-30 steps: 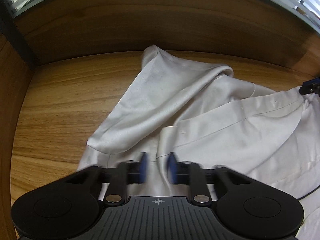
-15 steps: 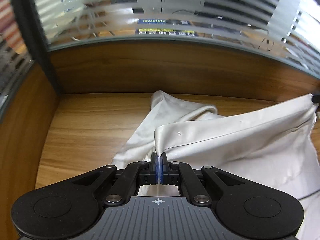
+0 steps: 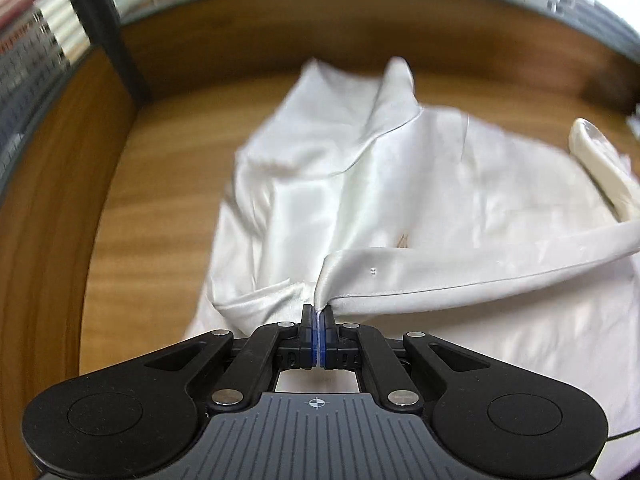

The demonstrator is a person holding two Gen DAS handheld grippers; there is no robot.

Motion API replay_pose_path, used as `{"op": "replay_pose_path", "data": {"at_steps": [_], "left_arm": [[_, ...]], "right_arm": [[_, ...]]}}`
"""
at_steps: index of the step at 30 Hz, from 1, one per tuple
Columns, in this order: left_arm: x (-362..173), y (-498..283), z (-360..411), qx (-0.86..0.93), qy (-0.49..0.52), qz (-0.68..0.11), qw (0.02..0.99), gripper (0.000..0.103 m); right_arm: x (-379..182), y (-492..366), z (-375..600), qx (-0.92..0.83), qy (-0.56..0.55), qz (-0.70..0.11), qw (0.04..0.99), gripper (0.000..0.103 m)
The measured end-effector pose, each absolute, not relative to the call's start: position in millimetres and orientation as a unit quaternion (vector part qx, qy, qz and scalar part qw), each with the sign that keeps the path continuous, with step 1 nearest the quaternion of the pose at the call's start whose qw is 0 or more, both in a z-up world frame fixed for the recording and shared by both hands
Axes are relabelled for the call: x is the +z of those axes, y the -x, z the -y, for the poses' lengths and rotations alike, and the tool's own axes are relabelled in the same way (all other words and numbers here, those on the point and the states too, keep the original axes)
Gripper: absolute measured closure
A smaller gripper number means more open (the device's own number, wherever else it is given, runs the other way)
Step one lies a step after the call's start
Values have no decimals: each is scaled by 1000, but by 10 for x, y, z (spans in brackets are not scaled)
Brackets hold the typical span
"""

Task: Fold clothes

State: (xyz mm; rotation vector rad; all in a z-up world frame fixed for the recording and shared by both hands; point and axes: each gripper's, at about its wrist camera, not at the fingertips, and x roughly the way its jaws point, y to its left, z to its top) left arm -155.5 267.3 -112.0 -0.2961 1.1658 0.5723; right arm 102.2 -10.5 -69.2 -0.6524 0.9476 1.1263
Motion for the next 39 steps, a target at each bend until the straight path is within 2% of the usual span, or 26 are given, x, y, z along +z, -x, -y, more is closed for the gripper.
{"op": "replay_pose_path", "data": {"at_steps": [4, 6, 8, 10, 12, 15, 18, 25, 27, 30, 39], "left_arm": [[-1287, 1608, -2638, 264, 139, -560, 773, 99], [-1299, 1609, -2649, 263, 144, -561, 772, 98], [-1296, 1603, -2674, 262, 151, -559, 772, 98], [-1304, 1626, -2696, 261, 155, -555, 775, 93], [-1300, 1649, -2674, 260, 159, -552, 776, 85], [-1312, 1665, -2656, 258, 168, -547, 778, 80], [-1346, 1680, -2641, 261, 177, -546, 776, 80], [-1425, 1676, -2661, 273, 194, -546, 768, 80], [-1441, 1682, -2666, 278, 199, -546, 765, 80], [-1449, 1678, -2674, 280, 200, -547, 763, 80], [-1404, 1647, -2650, 286, 190, -546, 765, 80]], "right_arm": [[-920, -880, 204, 485, 304, -459, 680, 100], [-860, -917, 252, 483, 294, -461, 684, 98], [-767, -1015, 235, 480, 281, -458, 694, 91], [-672, -1176, 198, 475, 268, -458, 702, 81], [-615, -1367, 119, 471, 255, -460, 708, 80], [-623, -1566, -173, 470, 242, -467, 709, 70], [-718, -1721, -491, 465, 236, -473, 710, 61], [-1175, -1929, -1077, 439, 251, -502, 702, 61], [-1252, -1930, -1121, 433, 264, -498, 704, 63], [-1306, -1951, -1117, 427, 269, -497, 705, 102], [-850, -2013, -293, 394, 185, -490, 755, 102]]}}
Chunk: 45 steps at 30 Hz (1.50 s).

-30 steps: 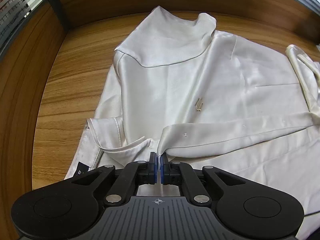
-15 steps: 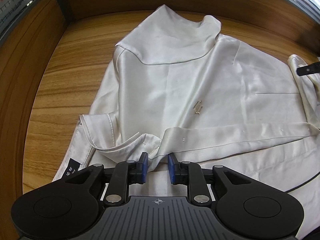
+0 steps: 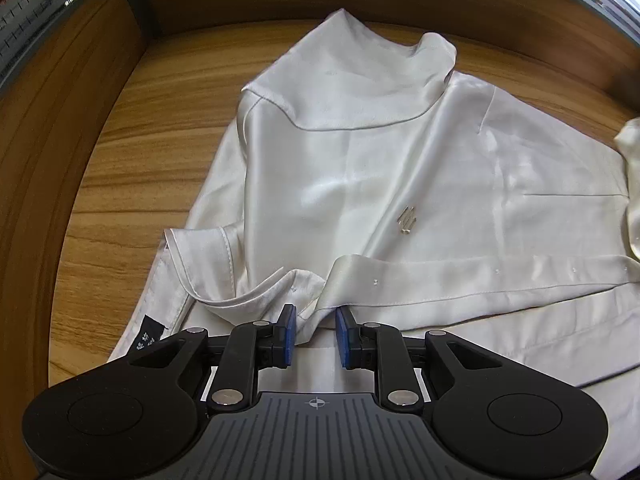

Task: Fold clothes

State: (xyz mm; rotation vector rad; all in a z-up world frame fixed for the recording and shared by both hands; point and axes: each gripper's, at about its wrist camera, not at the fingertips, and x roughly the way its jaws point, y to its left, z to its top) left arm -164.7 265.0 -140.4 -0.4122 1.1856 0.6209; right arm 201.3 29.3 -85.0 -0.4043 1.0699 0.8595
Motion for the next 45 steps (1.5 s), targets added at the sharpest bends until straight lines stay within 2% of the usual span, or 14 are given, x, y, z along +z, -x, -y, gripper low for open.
{"op": "replay_pose_path", "data": {"at_steps": [3, 8, 14, 15, 18, 28, 32, 37, 41, 45], "left_arm": [[-1364, 1647, -2633, 287, 187, -542, 767, 80], [-1317, 1676, -2622, 292, 197, -538, 766, 79], [-1285, 1741, -2690, 308, 229, -528, 758, 70], [-1280, 1757, -2715, 312, 238, -524, 756, 68], [-1266, 1818, -2803, 330, 274, -510, 745, 59], [-1351, 1949, -3119, 395, 423, -446, 683, 53], [-1468, 1981, -3194, 425, 468, -429, 645, 52], [-1518, 1892, -3214, 422, 460, -437, 647, 47], [-1528, 1854, -3233, 428, 456, -440, 645, 47], [-1549, 1827, -3233, 439, 447, -445, 640, 47]], "right_arm": [[-702, -2018, 61, 375, 154, -492, 770, 102], [-883, -1915, 557, 322, 160, -513, 779, 101], [-1003, -1881, 906, 274, 149, -528, 790, 99], [-982, -1875, 913, 274, 146, -526, 792, 96], [-899, -1883, 883, 282, 138, -515, 797, 78], [-842, -2133, 590, 301, 124, -516, 792, 76], [-906, -2269, 534, 294, 94, -535, 786, 72], [-1099, -2476, 491, 264, 15, -582, 769, 66], [-1224, -2549, 311, 249, 16, -588, 770, 60], [-1344, -2590, 117, 237, 33, -588, 773, 59]]}}
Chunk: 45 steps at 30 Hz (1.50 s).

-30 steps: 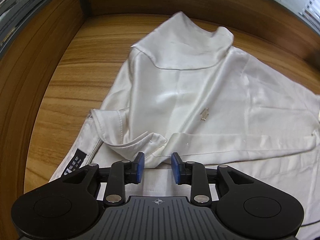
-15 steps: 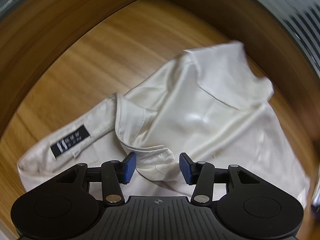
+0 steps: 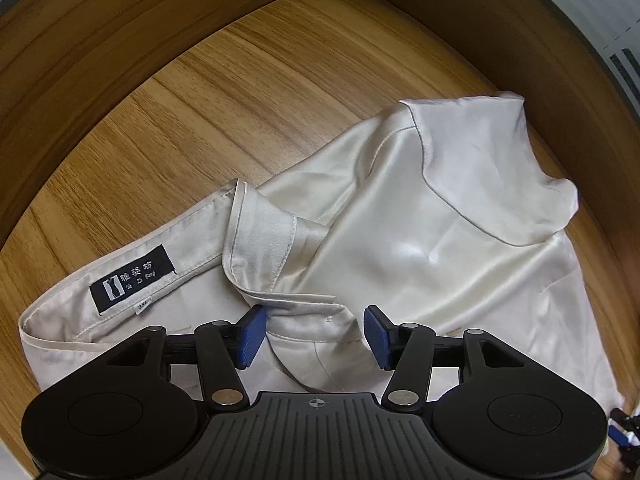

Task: Fold clothes

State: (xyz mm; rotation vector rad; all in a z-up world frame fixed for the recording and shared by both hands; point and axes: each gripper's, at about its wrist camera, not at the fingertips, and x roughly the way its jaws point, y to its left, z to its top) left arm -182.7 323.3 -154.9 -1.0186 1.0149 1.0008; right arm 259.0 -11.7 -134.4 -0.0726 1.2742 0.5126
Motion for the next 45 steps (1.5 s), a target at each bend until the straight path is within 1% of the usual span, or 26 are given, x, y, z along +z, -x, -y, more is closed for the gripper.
{"op": "replay_pose_path", "data": {"at_steps": [2, 3, 4, 5, 6, 7, 8, 10, 15, 19, 25, 28, 34, 36, 38, 39, 40, 41, 42, 45], "left_arm": [[-1568, 1834, -3225, 444, 445, -446, 637, 48], [-1572, 1845, -3219, 446, 445, -446, 636, 50], [-1571, 1859, -3215, 449, 443, -445, 635, 53], [-1568, 1874, -3214, 452, 442, -445, 634, 61], [-1571, 1894, -3217, 454, 443, -444, 633, 77], [-1577, 1920, -3224, 454, 447, -442, 632, 86], [-1580, 1949, -3230, 455, 453, -438, 630, 88], [-1565, 2009, -3238, 456, 465, -429, 626, 91], [-1338, 2093, -3221, 457, 456, -409, 645, 92], [-1126, 2146, -3203, 453, 446, -395, 663, 92], [-937, 2243, -3132, 447, 426, -392, 682, 93], [-987, 2285, -3093, 444, 421, -406, 679, 93], [-1222, 2316, -2977, 436, 394, -457, 668, 91], [-1245, 2327, -2952, 436, 383, -470, 665, 85], [-1241, 2336, -2933, 437, 372, -479, 664, 82], [-1214, 2335, -2932, 439, 367, -480, 665, 76], [-1178, 2326, -2934, 440, 362, -479, 668, 73], [-1134, 2303, -2934, 439, 357, -476, 673, 67], [-1089, 2271, -2934, 437, 352, -474, 679, 60], [-974, 2102, -2942, 421, 340, -471, 697, 52]], "right_arm": [[-1390, -2540, 28, 237, 70, -577, 779, 60], [-1401, -2511, 10, 238, 85, -571, 781, 61], [-1411, -2483, -7, 239, 99, -565, 783, 64], [-1396, -2485, 19, 240, 98, -564, 784, 68], [-1379, -2489, 49, 240, 96, -563, 785, 75], [-1362, -2493, 79, 241, 94, -562, 786, 75], [-1345, -2497, 109, 241, 92, -561, 787, 77], [-1311, -2505, 168, 242, 88, -559, 788, 95], [-1094, -2474, 428, 247, 64, -546, 798, 99], [-872, -2388, 725, 250, 46, -534, 806, 99], [-732, -2149, 1144, 243, 22, -530, 812, 99], [-789, -1984, 1272, 240, 23, -534, 810, 99], [-1122, -1786, 1428, 222, 52, -554, 801, 98], [-1214, -1751, 1451, 219, 68, -565, 793, 98], [-1270, -1757, 1481, 219, 80, -575, 784, 98], [-1264, -1771, 1501, 218, 84, -577, 782, 97], [-1246, -1786, 1520, 217, 87, -577, 783, 96], [-1225, -1817, 1529, 218, 87, -576, 783, 95], [-1203, -1850, 1538, 220, 86, -574, 784, 94], [-1127, -1961, 1520, 229, 86, -569, 785, 83]]}}
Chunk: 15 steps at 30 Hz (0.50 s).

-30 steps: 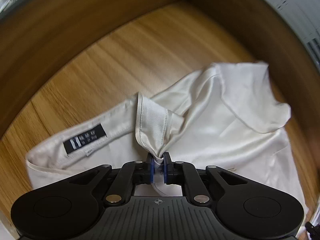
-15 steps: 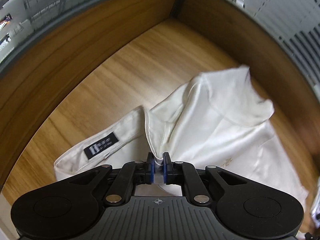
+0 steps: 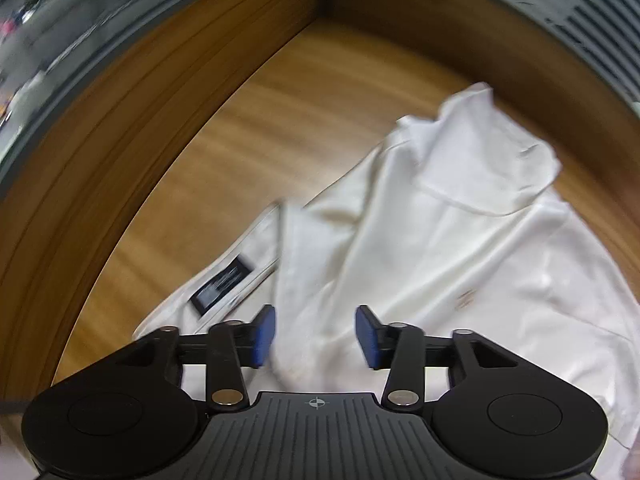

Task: Fold clothes
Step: 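Fold the shirt side inward with both grippers and open them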

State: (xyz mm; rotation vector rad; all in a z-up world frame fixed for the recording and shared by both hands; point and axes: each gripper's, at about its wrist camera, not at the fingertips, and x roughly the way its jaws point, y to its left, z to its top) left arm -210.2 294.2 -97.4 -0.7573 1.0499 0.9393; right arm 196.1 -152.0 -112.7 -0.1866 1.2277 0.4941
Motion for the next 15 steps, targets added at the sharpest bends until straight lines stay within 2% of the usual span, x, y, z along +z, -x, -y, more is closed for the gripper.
{"op": "replay_pose_path", "data": {"at_steps": [2, 5, 10, 15], "left_arm": [[-942, 1947, -2950, 408, 332, -471, 708, 46], [-938, 1694, -2946, 380, 316, -476, 727, 44], [-985, 1210, -2939, 340, 293, -489, 748, 43], [-1053, 765, -3017, 319, 278, -492, 761, 43]], "right_arm": [[-1080, -2064, 1472, 240, 93, -565, 784, 83], [-1030, -2202, 1305, 259, 95, -562, 780, 81], [-958, -2425, 990, 291, 97, -558, 771, 75], [-1029, -2695, 628, 306, 97, -559, 764, 74]]}}
